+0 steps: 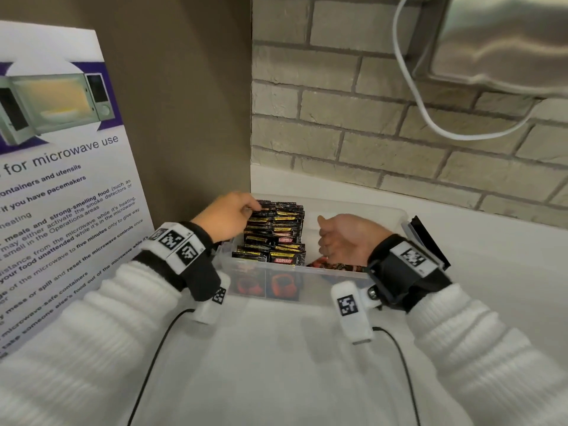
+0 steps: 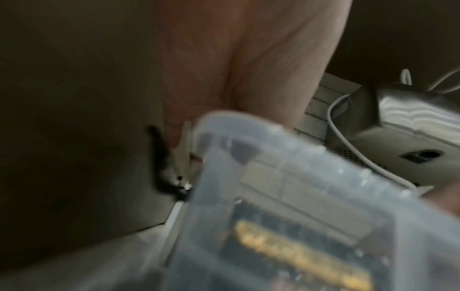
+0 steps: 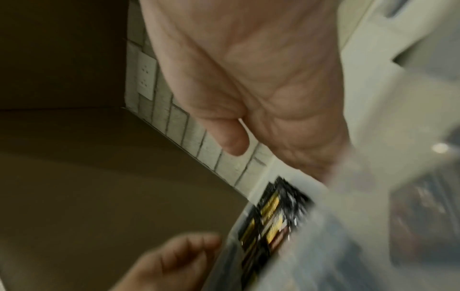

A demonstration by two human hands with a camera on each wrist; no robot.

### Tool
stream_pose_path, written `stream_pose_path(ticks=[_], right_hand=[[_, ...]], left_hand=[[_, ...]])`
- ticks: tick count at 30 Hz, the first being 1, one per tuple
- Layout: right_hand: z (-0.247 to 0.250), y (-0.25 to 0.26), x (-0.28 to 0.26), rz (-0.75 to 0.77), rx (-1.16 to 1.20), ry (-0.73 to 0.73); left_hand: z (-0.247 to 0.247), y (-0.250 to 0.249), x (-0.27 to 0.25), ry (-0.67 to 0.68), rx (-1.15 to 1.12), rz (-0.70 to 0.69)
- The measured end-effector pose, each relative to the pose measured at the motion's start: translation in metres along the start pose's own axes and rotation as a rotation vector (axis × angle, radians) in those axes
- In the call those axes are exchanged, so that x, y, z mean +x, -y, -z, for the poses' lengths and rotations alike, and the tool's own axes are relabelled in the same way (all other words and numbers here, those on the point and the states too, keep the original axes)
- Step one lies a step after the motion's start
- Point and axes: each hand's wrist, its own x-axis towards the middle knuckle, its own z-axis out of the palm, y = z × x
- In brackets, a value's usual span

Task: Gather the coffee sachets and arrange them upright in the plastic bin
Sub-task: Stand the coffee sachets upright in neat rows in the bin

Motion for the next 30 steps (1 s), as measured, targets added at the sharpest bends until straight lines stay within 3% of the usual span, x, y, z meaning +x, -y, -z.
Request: stream_pose_path(ticks=[3, 6, 9, 12, 15, 18, 25, 28, 30], right_hand=[[0.025, 0.017, -0.024, 0.085, -0.229, -0.097], [0.028, 0.038, -0.042, 0.108, -0.782, -0.212], [0.027, 0.044, -0.035, -0.051, -1.452, -0.159], [0.028, 0.034, -0.013, -0.229, -1.811, -0.036], [0.025, 0.019, 0.005, -0.3, -1.849, 0.033], [0.02, 0.012, 0.02, -0.248, -1.823, 0.06], [0.018, 0.01, 0.036, -0.318, -1.748, 0.142], [0.019, 0.002, 0.04, -0.185, -1.798, 0.097], [0.015, -0.002, 0.044, -0.305, -1.819, 0.208]], left_hand=[[-0.011, 0.019, -0.005, -0.028, 0.06, 0.115], [-0.024, 0.025, -0.005, -0.061, -0.07, 0.163], [-0.026, 0.026, -0.003, -0.074, -0.067, 0.128], [-0.027, 0.027, 0.001, -0.084, -0.045, 0.116], [-0.031, 0.028, 0.005, -0.09, 0.024, 0.15], [-0.034, 0.028, 0.006, -0.089, 0.071, 0.188], [-0.037, 0.029, 0.008, -0.102, 0.08, 0.2], [-0.036, 0.028, 0.008, -0.107, 0.082, 0.205], [-0.036, 0.027, 0.008, -0.109, 0.083, 0.203]])
